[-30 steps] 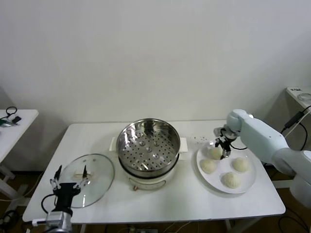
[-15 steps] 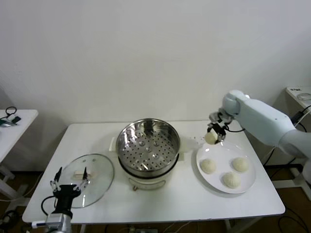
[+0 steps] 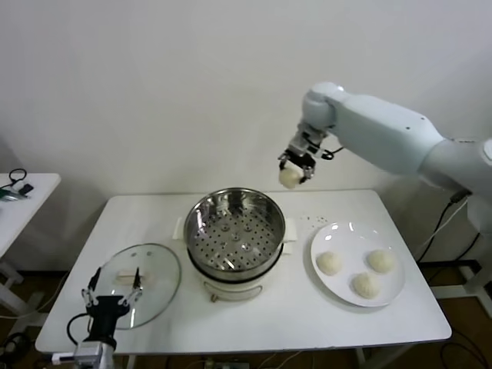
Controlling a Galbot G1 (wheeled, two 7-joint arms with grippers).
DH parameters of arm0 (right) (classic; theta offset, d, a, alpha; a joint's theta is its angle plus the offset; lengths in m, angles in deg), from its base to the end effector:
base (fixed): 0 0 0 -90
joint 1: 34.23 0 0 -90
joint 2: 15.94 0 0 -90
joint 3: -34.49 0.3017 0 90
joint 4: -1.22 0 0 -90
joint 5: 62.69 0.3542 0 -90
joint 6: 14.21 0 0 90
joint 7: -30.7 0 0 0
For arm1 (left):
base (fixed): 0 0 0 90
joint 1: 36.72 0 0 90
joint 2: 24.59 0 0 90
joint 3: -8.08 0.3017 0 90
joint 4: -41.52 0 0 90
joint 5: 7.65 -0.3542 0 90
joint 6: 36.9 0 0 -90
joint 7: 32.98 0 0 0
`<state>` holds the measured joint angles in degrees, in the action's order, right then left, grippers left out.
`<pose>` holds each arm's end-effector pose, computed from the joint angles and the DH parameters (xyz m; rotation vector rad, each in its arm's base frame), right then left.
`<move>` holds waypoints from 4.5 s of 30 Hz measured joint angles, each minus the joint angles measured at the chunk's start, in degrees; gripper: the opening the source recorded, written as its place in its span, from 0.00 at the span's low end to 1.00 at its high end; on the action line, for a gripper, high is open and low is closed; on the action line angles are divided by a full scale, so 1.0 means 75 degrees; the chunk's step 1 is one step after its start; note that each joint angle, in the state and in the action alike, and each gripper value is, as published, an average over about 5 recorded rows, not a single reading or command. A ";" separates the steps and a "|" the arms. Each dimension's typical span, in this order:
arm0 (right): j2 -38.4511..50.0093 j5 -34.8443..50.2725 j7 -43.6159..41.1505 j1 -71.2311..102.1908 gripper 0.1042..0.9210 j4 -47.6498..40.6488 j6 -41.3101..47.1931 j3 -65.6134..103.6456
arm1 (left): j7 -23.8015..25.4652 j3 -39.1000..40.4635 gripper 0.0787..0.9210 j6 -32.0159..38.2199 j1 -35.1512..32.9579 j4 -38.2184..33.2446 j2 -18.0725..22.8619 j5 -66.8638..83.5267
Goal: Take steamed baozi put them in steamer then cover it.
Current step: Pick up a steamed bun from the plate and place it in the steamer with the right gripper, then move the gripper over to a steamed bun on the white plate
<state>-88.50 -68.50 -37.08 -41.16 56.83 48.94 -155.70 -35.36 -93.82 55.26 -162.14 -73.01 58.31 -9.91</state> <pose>0.5670 0.1241 0.0168 1.7710 -0.5856 2.3212 0.1728 0.0851 -0.3011 0.2268 -2.9730 -0.3827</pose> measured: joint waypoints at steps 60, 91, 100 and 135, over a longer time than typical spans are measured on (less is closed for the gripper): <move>-0.0926 -0.1922 0.0109 0.0981 0.88 0.0520 -0.0993 0.0412 | -0.0106 -0.0072 0.88 -0.0152 -0.0078 -0.0014 -0.0253 0.0133; 0.3795 0.3662 0.0922 0.0472 0.88 0.2359 0.4624 -0.1717 | 0.0031 -0.0022 0.88 -0.0115 -0.0317 -0.0259 -0.0283 0.0186; 0.3994 0.3174 0.1087 0.1808 0.88 0.1973 0.5025 -0.1119 | 0.0036 -0.0004 0.88 -0.0093 -0.0332 -0.0285 -0.0258 0.0109; 0.3173 0.2584 0.1322 0.3532 0.77 0.0707 0.4983 0.0064 | 0.0030 0.0104 0.88 -0.0026 -0.0365 -0.0211 -0.0111 -0.0029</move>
<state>-64.70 -49.12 -27.16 -14.67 62.13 86.31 -155.21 -35.14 -93.04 55.06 -164.88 -74.60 57.47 -10.13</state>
